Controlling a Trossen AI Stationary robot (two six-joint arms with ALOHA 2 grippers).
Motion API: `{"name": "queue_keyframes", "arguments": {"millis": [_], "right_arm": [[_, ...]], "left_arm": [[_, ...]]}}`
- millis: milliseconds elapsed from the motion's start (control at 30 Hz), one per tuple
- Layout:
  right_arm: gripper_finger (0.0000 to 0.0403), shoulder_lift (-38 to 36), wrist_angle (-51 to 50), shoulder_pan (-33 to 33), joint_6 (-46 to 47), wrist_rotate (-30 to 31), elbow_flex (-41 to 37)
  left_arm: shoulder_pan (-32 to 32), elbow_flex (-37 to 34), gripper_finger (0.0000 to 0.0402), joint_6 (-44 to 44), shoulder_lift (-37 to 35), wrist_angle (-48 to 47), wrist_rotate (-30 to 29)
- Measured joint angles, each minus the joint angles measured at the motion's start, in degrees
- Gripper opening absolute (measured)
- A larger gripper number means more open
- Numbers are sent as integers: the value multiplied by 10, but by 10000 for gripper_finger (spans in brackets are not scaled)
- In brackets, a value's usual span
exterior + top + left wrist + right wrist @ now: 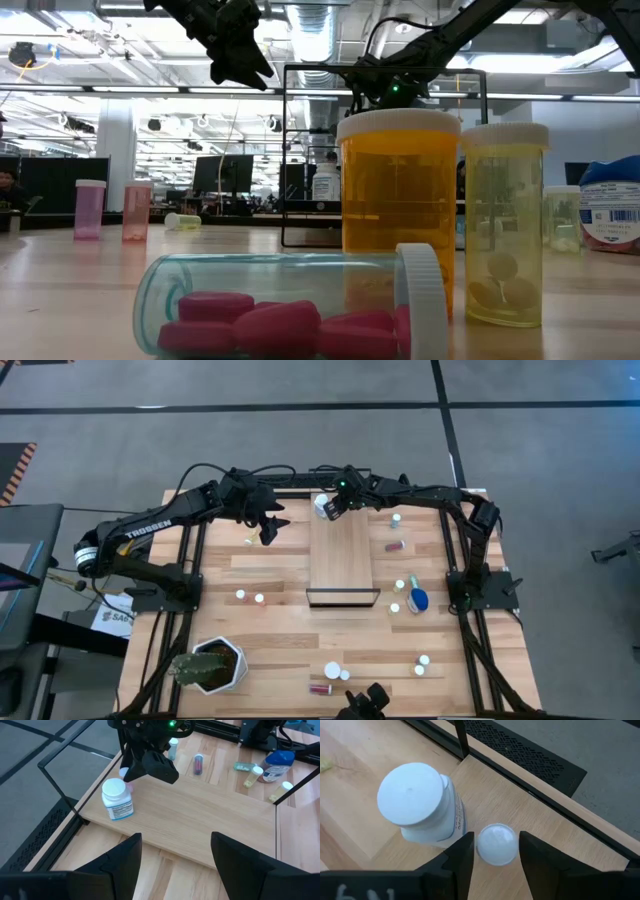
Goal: Pick and place medicine bottles onto shelf by color
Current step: Put the pink pill bottle on the shelf, then put the blue pill bottle on the shelf
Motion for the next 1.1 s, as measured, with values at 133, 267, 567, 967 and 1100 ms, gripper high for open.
{"name": "queue_keyframes", "arguments": {"millis": [133, 267, 567, 967, 1100], "right_arm": [[199, 0, 0, -1, -4, 0, 0], [210, -3, -2, -5, -12, 0, 0], [221, -65, -68, -9, -20, 0, 0], [219, -174, -288, 10, -33, 10, -49], [219, -201, -317, 13, -3, 53, -111]], "left_arm": [[0, 0, 224, 0, 0, -1, 0], [0, 0, 224, 0, 0, -1, 0], [0, 0, 224, 0, 0, -9, 0], [0, 0, 224, 0, 0, -17, 0], [0, 0, 224, 0, 0, -18, 0]]}}
